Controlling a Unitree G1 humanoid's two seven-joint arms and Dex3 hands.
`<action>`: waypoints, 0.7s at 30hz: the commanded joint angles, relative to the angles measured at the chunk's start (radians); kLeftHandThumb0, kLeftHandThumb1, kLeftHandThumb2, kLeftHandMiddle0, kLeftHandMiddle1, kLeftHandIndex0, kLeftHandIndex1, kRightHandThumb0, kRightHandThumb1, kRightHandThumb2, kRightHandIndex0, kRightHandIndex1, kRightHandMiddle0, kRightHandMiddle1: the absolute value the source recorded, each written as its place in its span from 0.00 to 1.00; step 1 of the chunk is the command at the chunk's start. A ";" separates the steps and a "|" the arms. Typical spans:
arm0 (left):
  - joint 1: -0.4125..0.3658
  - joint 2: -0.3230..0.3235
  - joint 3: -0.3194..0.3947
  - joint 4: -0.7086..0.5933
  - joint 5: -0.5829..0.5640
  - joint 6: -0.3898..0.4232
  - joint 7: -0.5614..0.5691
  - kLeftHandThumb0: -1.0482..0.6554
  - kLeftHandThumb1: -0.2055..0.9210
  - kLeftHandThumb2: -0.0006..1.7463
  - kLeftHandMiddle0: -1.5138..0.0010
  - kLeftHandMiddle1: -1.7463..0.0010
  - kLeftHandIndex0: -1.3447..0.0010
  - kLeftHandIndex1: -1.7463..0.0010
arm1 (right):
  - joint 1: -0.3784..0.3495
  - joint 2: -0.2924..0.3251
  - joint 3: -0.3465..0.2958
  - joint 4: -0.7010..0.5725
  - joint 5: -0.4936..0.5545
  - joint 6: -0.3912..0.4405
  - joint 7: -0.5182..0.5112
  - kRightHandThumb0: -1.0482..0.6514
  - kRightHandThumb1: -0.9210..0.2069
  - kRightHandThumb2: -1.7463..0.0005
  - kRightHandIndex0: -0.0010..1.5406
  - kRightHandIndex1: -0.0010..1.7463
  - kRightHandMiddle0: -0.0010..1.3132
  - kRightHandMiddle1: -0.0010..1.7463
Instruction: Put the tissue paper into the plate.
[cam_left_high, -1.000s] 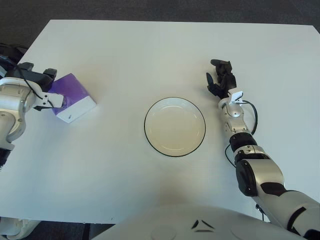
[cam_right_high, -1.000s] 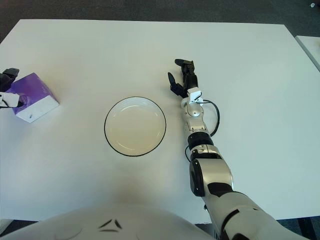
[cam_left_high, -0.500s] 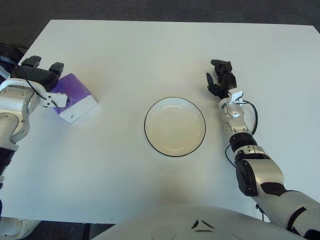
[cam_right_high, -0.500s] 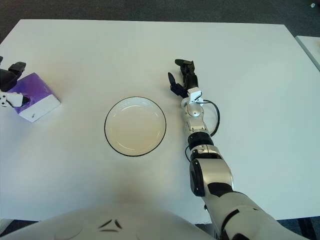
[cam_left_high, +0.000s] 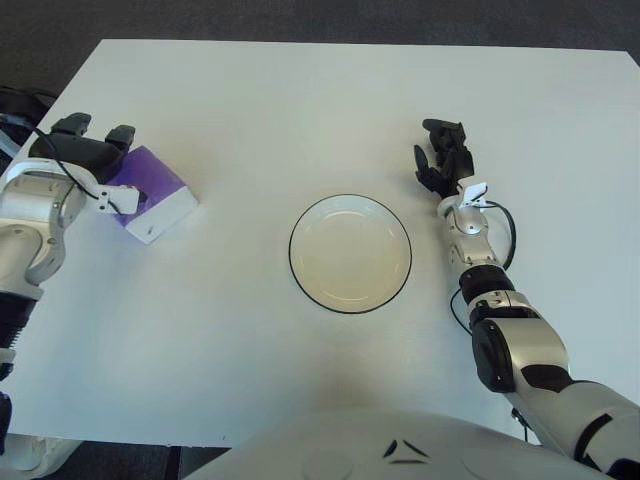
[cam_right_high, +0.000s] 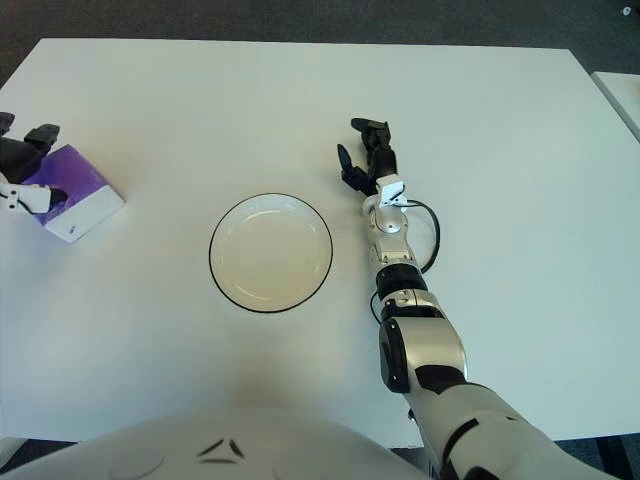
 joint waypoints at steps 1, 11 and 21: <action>-0.008 -0.007 -0.019 0.018 -0.028 -0.024 -0.024 0.04 1.00 0.26 1.00 1.00 1.00 1.00 | 0.135 0.012 -0.007 0.096 0.013 0.114 0.001 0.25 0.11 0.68 0.21 0.23 0.03 0.64; -0.029 0.008 -0.041 0.015 -0.066 -0.047 -0.124 0.04 1.00 0.31 0.99 1.00 1.00 1.00 | 0.139 0.009 -0.009 0.090 0.018 0.115 0.001 0.26 0.11 0.68 0.20 0.23 0.04 0.64; -0.038 0.011 -0.052 0.011 -0.066 -0.052 -0.170 0.00 1.00 0.36 0.96 0.99 1.00 1.00 | 0.148 0.011 -0.011 0.074 0.020 0.119 -0.003 0.27 0.12 0.66 0.21 0.22 0.03 0.64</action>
